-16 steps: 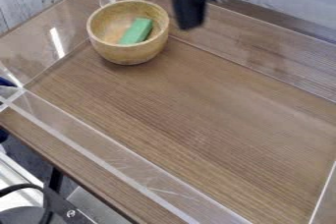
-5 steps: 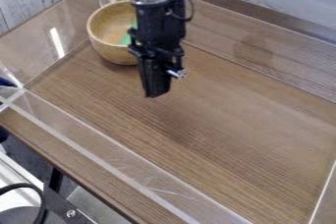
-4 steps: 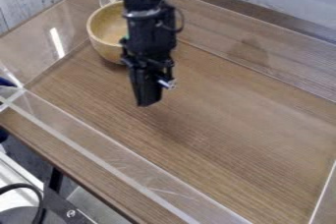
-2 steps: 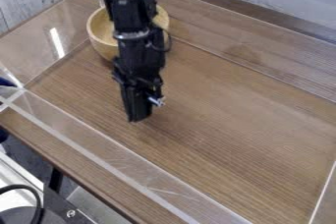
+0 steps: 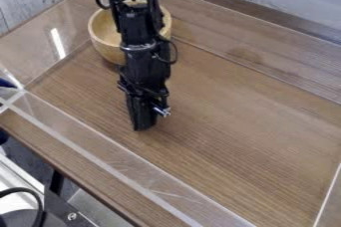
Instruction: Remove the green block from inside the brown bowl and put it on the table
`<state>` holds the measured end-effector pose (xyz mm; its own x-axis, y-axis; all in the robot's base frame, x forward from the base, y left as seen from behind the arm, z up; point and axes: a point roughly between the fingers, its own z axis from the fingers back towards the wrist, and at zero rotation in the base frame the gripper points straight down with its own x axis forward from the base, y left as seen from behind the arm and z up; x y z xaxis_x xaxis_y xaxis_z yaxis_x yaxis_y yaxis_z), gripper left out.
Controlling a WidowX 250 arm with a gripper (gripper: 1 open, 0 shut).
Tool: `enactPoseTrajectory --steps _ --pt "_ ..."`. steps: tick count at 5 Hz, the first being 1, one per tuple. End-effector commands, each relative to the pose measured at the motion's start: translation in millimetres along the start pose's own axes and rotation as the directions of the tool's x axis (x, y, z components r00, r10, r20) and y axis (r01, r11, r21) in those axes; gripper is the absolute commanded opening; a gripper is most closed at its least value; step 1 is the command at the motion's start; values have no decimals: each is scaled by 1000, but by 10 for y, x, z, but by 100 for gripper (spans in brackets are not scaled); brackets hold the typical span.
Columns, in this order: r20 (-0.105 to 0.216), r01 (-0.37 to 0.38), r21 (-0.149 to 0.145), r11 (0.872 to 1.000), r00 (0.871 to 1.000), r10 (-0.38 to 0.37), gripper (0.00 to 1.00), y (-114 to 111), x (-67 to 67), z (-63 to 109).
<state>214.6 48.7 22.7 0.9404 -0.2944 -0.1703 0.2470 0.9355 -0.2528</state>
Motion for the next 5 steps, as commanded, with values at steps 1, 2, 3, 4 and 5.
enactPoseTrajectory --steps 1,2,3,4,5 --pt "30 12 17 1000 999 -12 0 0 48 48" --pt "34 16 13 1000 999 -16 0 -12 54 31" --pt "38 19 8 1000 999 -20 0 -23 60 13" --pt "41 23 4 1000 999 -23 0 -34 65 -3" --pt "44 26 1 1000 999 -26 0 -44 72 -20"
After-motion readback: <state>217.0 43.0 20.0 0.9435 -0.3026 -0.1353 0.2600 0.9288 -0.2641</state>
